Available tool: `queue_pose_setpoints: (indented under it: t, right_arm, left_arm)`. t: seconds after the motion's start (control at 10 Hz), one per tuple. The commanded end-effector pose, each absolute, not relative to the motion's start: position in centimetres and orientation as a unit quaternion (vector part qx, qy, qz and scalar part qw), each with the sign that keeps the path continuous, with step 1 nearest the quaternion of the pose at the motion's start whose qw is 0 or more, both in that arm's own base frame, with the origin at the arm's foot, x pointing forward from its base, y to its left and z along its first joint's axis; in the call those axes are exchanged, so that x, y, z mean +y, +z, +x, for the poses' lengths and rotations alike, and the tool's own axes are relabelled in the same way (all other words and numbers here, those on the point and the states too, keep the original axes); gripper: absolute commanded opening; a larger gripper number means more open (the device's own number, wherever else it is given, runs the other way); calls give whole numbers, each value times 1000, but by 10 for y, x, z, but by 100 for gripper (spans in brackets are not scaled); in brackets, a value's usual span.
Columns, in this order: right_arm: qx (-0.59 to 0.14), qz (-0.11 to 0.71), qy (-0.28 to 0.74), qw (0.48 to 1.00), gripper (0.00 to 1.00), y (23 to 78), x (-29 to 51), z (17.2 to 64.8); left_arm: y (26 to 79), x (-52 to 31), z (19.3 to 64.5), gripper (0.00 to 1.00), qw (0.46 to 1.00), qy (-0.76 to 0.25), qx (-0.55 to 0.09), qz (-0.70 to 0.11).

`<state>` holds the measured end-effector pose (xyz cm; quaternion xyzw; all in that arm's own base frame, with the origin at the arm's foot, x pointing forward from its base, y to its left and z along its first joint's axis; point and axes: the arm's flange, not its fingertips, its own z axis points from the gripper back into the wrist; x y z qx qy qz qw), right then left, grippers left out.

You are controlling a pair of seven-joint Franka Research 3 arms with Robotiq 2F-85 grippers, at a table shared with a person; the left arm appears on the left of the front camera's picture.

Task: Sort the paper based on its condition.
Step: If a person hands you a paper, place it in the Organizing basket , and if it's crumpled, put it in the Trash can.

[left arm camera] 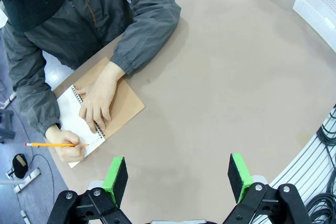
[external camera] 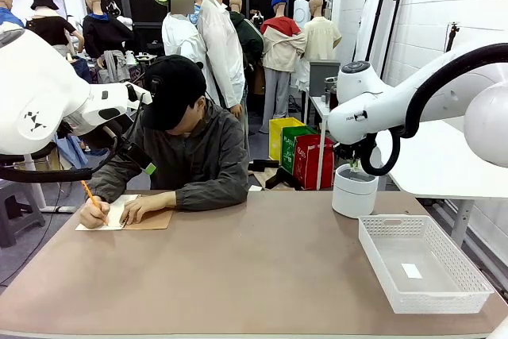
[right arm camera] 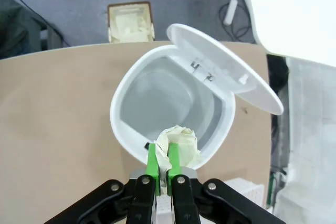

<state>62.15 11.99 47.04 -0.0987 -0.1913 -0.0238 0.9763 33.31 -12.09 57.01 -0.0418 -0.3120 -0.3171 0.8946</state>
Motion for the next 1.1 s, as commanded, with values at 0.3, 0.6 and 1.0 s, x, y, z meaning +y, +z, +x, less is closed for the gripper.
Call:
queue_pose_setpoints:
  t: [0.3,0.6,1.0]
  right_arm:
    - [-199,-112,-38,973,8,462,118,652]
    - [-188,-116,-48,974,8,453,115,656]
    - [-171,-103,-48,979,37,452,115,656]
  left_arm:
    - [570,-120,333,100,895,-317,-311,-41]
    - [570,-120,333,100,895,-317,-311,-41]
    - [570,-120,333,100,895,-317,-311,-41]
